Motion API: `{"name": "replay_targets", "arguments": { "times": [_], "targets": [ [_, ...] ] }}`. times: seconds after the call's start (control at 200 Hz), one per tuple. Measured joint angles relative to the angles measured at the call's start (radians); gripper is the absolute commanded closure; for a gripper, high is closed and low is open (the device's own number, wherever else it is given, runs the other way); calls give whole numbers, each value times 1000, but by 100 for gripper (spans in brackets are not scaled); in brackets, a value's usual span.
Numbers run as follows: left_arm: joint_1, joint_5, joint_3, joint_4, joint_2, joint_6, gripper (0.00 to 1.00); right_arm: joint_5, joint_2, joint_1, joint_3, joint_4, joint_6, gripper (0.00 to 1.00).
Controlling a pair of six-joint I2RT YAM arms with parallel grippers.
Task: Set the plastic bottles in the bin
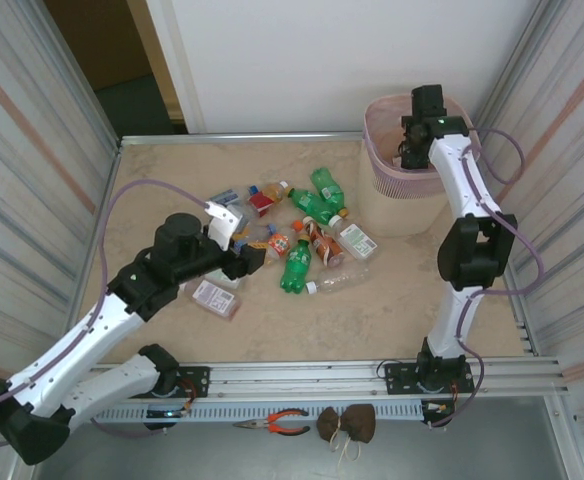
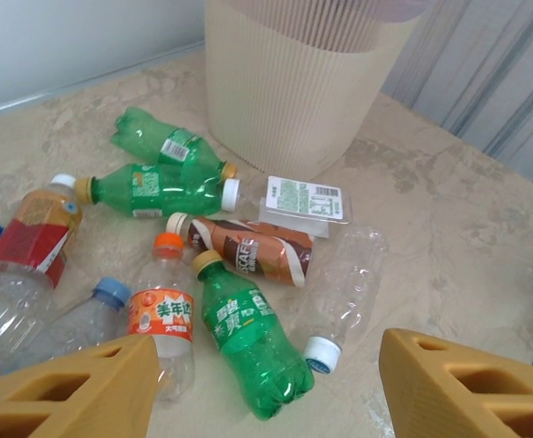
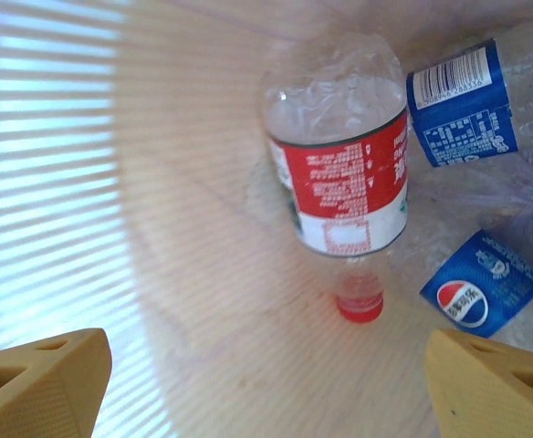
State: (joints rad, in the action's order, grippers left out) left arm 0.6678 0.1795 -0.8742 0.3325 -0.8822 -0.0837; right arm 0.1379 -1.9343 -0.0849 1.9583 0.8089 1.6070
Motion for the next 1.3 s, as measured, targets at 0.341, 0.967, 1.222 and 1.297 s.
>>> {"name": "replay_targets", "arguments": {
  "times": [0.341, 0.967, 1.222, 1.297],
  "targets": [
    [-81, -112, -10, 97, -76, -190, 36, -3, 273, -16, -130, -75, -106, 18],
    [-157, -403, -21, 475, -153, -678, 34, 126, 658, -72, -468, -237, -544, 19],
    [-303, -369, 46, 526, -193, -788, 38, 154, 700, -73, -551, -254, -572, 20],
    [-371, -320, 84, 512, -193, -799, 39, 154, 705, -73, -567, -255, -573, 21]
  ]
}}
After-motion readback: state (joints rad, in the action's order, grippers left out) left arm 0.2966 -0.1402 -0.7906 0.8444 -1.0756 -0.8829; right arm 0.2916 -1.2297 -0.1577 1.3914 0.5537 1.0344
